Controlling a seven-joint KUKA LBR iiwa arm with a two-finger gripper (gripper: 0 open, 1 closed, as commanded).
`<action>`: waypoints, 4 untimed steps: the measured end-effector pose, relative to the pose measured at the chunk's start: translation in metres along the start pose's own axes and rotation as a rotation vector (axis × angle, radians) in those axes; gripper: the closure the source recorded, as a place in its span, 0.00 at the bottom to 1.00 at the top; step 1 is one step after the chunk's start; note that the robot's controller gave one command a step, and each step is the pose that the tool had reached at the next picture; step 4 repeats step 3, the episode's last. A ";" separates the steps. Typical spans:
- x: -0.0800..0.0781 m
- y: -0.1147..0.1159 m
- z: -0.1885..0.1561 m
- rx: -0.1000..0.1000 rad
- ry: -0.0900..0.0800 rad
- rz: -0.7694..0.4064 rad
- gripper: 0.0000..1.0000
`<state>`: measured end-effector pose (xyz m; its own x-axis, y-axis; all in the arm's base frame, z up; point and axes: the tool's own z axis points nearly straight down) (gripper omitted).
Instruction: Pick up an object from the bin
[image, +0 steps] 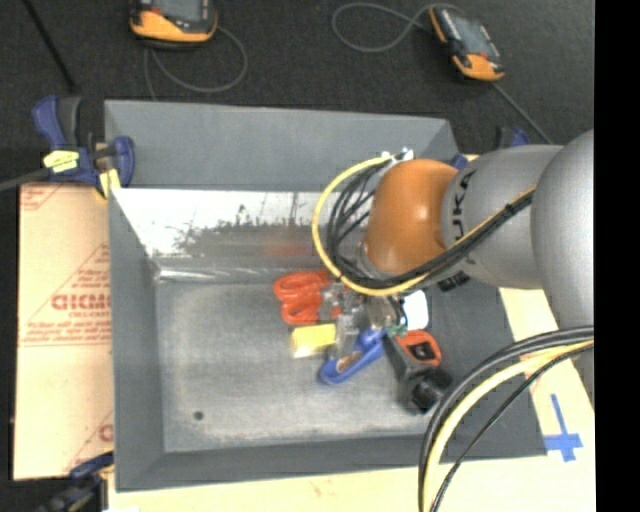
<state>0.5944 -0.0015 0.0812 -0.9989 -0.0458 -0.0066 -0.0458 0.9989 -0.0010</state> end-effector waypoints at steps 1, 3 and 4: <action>0.012 0.002 -0.039 -0.001 0.012 -0.003 1.00; -0.010 -0.007 -0.120 0.001 -0.007 -0.037 1.00; -0.010 -0.007 -0.120 0.001 -0.007 -0.037 1.00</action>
Offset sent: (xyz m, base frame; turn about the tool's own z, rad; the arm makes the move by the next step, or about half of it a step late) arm 0.0046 -0.0050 0.1134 -0.0399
